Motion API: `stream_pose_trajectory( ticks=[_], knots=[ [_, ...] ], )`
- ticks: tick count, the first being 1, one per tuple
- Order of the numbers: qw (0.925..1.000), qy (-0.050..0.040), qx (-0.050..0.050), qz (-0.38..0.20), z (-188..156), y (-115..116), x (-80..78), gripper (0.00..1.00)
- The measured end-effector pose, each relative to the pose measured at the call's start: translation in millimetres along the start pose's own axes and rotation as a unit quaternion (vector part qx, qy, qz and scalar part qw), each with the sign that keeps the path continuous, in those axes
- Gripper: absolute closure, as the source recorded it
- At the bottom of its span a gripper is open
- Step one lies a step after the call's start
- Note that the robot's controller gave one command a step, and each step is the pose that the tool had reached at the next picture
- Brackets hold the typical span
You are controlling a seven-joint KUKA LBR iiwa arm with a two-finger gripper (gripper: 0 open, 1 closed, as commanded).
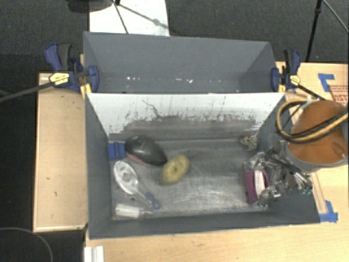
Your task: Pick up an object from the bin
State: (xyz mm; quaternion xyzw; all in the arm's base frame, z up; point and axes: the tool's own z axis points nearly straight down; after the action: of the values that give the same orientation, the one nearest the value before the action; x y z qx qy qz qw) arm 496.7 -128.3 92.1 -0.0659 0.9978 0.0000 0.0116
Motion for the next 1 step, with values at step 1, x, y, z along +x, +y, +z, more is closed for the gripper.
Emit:
stream_pose_trajectory(
  ticks=[1],
  knots=[
    [0.9999,0.0069,0.002,0.011,-63.7,-21.6,0.8,0.0]
  ],
)
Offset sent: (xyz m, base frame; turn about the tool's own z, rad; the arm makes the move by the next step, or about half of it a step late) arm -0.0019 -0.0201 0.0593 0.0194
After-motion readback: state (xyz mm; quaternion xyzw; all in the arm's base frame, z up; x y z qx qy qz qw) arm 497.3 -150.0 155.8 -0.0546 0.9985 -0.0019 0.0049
